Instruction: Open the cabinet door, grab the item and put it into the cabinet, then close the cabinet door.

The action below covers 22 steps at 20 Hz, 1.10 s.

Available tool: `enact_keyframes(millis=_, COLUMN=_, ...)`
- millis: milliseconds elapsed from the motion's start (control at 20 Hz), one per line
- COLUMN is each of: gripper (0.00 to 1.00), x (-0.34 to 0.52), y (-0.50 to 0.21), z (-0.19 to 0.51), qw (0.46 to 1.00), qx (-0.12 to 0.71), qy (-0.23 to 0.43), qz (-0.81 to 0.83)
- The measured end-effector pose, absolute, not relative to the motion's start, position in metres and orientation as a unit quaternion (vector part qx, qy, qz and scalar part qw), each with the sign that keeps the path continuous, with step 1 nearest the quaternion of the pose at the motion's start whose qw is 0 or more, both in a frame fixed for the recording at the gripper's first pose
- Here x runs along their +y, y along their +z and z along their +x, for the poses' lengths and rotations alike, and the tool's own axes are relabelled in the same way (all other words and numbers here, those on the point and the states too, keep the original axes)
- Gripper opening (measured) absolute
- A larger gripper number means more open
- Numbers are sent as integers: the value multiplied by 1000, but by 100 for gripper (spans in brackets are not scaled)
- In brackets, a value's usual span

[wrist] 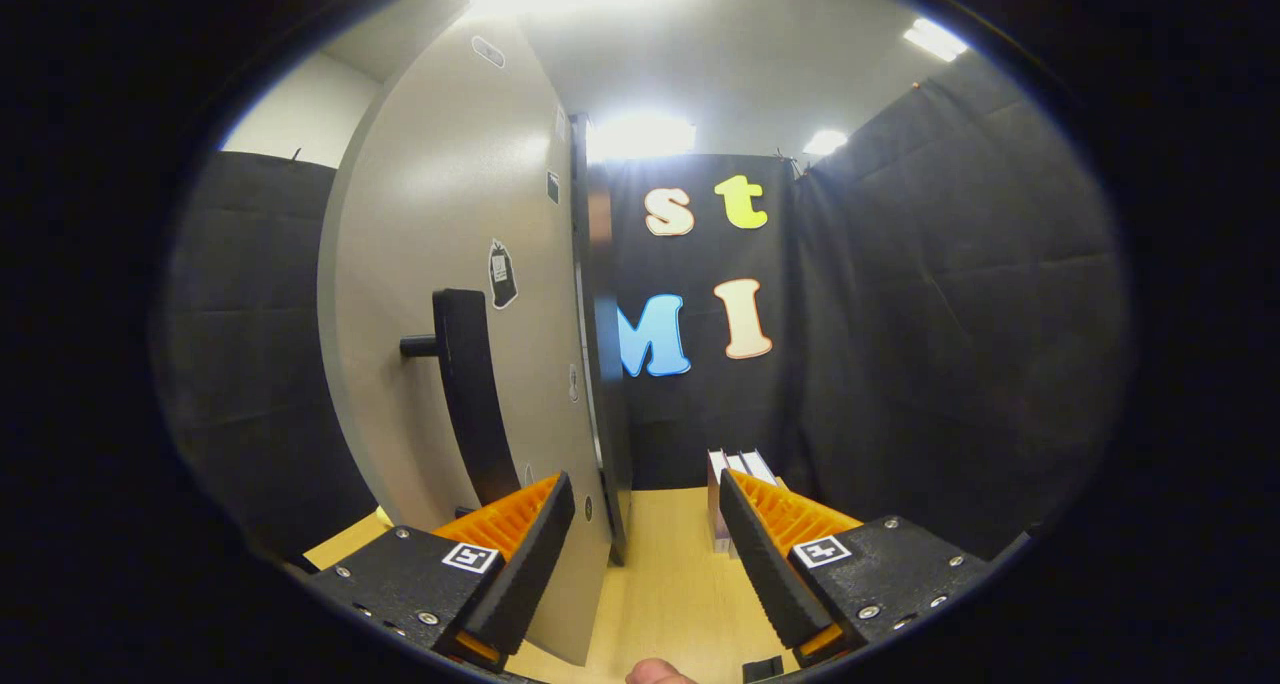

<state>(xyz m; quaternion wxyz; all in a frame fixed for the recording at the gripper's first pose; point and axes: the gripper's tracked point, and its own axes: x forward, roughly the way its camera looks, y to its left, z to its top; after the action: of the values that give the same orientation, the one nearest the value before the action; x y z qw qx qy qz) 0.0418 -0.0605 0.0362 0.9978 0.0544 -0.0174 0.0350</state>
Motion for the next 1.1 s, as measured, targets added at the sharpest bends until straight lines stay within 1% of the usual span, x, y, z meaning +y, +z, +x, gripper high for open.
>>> enact_keyframes(millis=200, gripper=91, x=6, y=42, z=36, qw=998, qx=-22, qy=31, qz=55)
enact_keyframes(millis=450, gripper=92, x=87, y=55, z=61, qw=997, qx=-26, qy=20, qz=70)
enact_keyframes(millis=600, gripper=92, x=131, y=64, z=76, qw=996, qx=-22, qy=34, qz=82)
enact_keyframes(millis=700, gripper=94, x=144, y=75, z=77, qw=997, qx=-32, qy=33, qz=68)
enact_keyframes(millis=900, gripper=93, x=155, y=87, z=82, qw=997, qx=-55, qy=37, qz=43)
enact_keyframes(millis=1100, gripper=93, x=154, y=88, z=94, qw=996, qx=-46, qy=54, qz=48)
